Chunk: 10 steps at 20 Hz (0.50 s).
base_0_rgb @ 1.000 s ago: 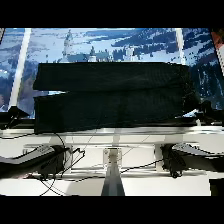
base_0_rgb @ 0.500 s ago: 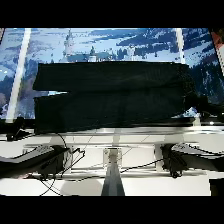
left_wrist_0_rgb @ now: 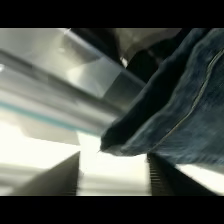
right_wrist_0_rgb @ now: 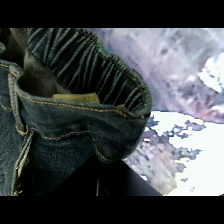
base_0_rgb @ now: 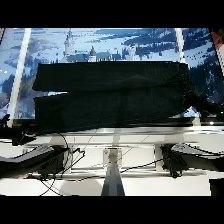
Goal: Fold the clothes and pants, and hang the long-sleeved shirts on hangers.
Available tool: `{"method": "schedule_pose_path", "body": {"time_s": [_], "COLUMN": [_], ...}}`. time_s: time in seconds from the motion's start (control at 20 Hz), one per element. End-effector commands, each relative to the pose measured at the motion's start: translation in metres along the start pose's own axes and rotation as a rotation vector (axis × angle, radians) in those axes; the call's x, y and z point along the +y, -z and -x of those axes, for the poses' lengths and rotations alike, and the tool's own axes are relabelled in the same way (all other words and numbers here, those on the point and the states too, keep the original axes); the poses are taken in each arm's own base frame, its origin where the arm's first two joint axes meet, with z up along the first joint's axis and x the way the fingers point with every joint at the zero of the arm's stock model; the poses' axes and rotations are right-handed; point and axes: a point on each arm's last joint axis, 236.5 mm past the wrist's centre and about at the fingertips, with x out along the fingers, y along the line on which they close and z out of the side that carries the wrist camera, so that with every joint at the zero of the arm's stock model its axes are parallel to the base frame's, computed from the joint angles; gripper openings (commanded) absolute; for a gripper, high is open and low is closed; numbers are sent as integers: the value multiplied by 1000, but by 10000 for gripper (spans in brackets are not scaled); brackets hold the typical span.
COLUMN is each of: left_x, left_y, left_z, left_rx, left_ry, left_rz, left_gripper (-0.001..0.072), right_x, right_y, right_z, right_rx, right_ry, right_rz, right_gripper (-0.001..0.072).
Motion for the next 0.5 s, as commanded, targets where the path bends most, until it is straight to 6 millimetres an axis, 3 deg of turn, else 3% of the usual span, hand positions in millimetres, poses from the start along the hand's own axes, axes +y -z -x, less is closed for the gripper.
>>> {"method": "schedule_pose_path", "body": {"time_s": [0.0, 0.15, 0.25, 0.45], "left_x": [-21, -38, -38, -48], "left_y": [-24, -34, -34, -32], "left_z": [0, 4, 4, 7], "left_rx": [-103, -150, -150, -152], "left_ry": [90, 163, 162, 197], "left_rz": [-2, -14, -36, -126], "left_gripper": [213, 208, 26, 28], "right_x": [1, 1, 1, 6], "right_y": [1, 2, 2, 12], "right_z": [0, 0, 0, 1], "right_rx": [5, 8, 10, 53], "right_ry": [-3, -3, -2, -25], "right_rz": [1, 1, 2, 48], "right_gripper": [22, 22, 22, 22]}}
